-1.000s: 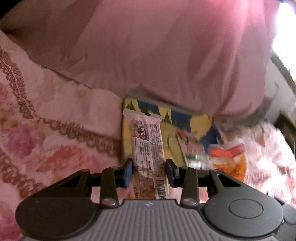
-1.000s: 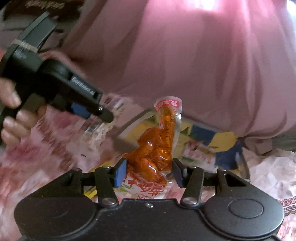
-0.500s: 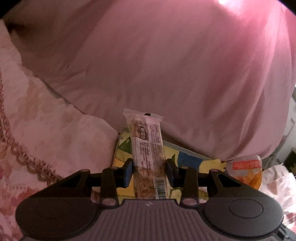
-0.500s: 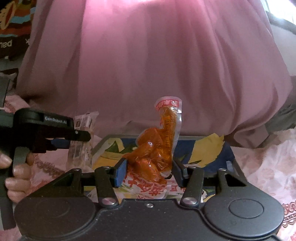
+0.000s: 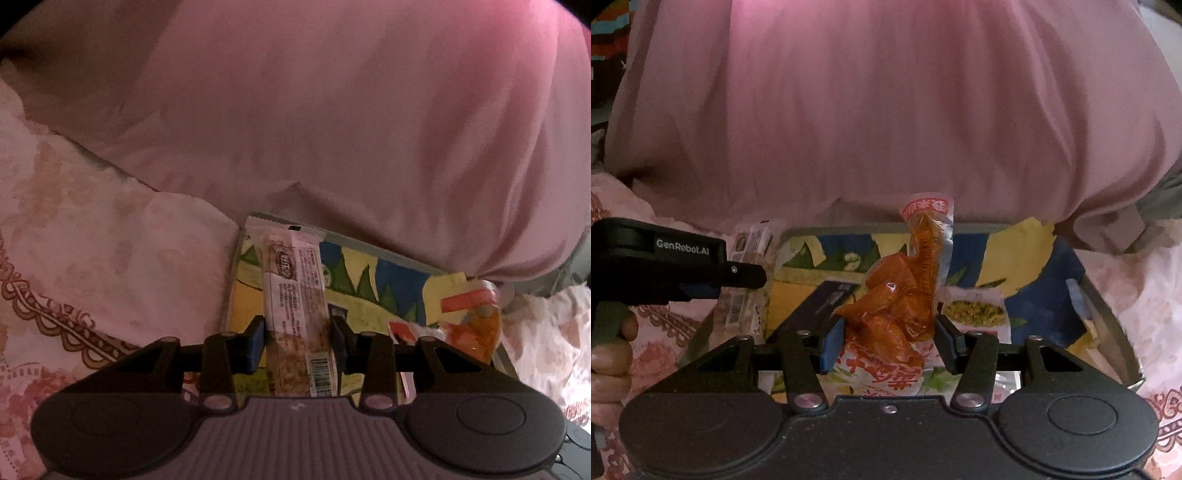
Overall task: Organize snacks
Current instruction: 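Lift both snacks and carry them over the cartoon tray, then lower both snacks into the tray and open both tools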
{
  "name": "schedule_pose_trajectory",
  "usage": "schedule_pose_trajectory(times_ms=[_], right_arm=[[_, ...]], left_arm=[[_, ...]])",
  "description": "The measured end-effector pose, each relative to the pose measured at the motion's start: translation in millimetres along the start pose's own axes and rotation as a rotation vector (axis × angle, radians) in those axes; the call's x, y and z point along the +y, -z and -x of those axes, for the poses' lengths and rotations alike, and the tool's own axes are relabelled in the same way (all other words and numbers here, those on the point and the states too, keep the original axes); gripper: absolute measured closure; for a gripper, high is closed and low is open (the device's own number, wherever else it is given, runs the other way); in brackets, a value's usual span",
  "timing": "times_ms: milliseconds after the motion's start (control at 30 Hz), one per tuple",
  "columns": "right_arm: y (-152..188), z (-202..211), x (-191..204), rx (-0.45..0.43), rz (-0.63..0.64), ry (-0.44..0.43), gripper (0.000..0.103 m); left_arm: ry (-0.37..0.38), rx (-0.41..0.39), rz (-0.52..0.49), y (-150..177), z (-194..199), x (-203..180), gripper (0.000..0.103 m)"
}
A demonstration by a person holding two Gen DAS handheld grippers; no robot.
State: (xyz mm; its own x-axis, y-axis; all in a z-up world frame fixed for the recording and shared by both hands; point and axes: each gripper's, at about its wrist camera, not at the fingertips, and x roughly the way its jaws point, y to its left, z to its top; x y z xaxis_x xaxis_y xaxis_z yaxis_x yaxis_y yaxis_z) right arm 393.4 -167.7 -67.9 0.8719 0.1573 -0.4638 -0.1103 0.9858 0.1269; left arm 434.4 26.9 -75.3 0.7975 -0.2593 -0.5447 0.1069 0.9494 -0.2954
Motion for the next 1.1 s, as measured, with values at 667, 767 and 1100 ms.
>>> schedule_pose_trajectory(times_ms=[667, 767, 1100], right_arm=[[-0.1, 10.5, -5.2, 0.038, -0.008, 0.021, 0.04], [-6.4, 25.8, -7.9, 0.003, -0.032, 0.025, 0.029], [-25.4, 95.7, -15.7, -0.117, -0.05, 0.065, 0.004]], left_arm=[[-0.021, 0.042, -0.085, 10.8, 2.2, -13.8, 0.045], [-0.035, 0.014, -0.099, 10.7, 15.8, -17.3, 0.032], [-0.057, -0.12, -0.129, 13.0, 83.0, -36.2, 0.004]])
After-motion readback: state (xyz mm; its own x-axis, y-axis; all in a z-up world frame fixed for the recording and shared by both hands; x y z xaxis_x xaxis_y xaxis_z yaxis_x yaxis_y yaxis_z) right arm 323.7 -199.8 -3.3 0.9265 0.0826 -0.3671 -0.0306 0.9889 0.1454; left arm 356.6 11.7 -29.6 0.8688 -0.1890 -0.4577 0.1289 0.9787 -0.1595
